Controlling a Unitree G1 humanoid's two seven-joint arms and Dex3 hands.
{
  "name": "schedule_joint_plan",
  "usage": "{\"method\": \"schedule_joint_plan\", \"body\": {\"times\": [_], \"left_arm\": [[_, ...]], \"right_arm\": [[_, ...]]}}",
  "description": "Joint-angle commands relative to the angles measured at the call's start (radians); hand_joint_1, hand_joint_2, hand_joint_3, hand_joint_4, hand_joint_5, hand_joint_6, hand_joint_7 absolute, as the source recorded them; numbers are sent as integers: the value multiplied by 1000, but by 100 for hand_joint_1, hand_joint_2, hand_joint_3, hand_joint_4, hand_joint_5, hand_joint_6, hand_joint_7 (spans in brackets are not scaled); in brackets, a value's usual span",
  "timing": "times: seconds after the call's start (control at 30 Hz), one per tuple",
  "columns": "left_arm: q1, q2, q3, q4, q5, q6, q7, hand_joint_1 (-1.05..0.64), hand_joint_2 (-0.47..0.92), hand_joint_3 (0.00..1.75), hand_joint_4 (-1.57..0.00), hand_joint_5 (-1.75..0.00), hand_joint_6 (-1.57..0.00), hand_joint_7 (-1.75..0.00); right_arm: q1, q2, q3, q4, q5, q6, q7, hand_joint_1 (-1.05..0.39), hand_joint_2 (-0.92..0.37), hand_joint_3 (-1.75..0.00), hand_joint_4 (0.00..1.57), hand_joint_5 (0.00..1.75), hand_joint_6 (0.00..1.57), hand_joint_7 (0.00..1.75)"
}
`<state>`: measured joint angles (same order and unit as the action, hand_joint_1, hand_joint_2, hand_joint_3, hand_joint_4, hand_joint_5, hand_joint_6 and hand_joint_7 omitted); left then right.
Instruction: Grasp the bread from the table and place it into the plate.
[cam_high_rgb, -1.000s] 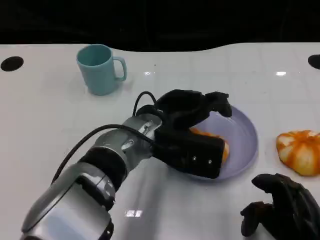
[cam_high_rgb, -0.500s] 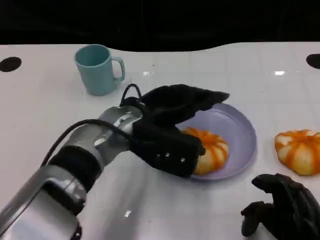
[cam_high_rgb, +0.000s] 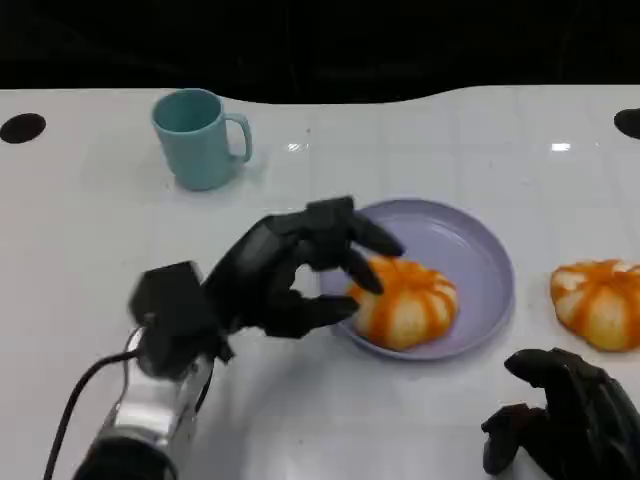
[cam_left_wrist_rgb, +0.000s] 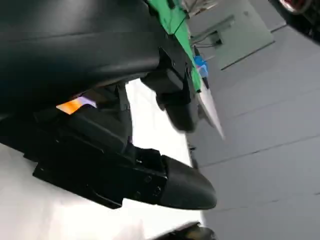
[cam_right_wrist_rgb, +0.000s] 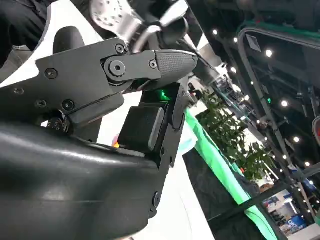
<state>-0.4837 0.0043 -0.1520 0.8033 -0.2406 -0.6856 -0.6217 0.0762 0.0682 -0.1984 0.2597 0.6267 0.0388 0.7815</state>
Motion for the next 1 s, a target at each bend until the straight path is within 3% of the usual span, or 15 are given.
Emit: {"method": "schedule_joint_plan", "body": {"times": [0.03,0.2,0.43,0.5,0.57,0.77,1.0], "left_arm": [[122,0,77,-169,-140,161,-62,-105,92,8,-102,-142,-104,-111],[264,-2,124,-393,-247,419,-45,-105,91,2,-122,-133,-128,-87],[367,-8,189,-485,-375,631,-94,-105,89,0,-145,-123,-144,-91],[379,-13,212,-481,-416,691,-114,-105,85,1,-150,-116,-153,-71],[385,-16,230,-478,-438,731,-127,-105,83,1,-152,-113,-156,-63],[411,-32,284,-475,-493,836,-150,-105,77,1,-157,-111,-157,-73],[426,-34,309,-464,-487,859,-192,-105,76,0,-156,-114,-157,-78]], "right_arm": [[12,-15,-9,-19,16,23,-4,-58,-92,-25,157,62,157,22],[19,-10,-10,-31,15,24,-9,-58,-92,-24,157,62,157,22],[17,-16,-10,-24,6,9,4,-59,-92,-25,157,62,157,21],[22,-13,-8,-32,4,8,-3,-60,-92,-26,157,63,157,23],[25,-12,-7,-36,4,10,-8,-60,-92,-26,157,64,157,24],[26,-14,-8,-38,8,11,-2,-61,-92,-26,157,63,157,23],[25,-9,-11,-33,9,3,-4,-61,-92,-27,157,62,157,23]]}}
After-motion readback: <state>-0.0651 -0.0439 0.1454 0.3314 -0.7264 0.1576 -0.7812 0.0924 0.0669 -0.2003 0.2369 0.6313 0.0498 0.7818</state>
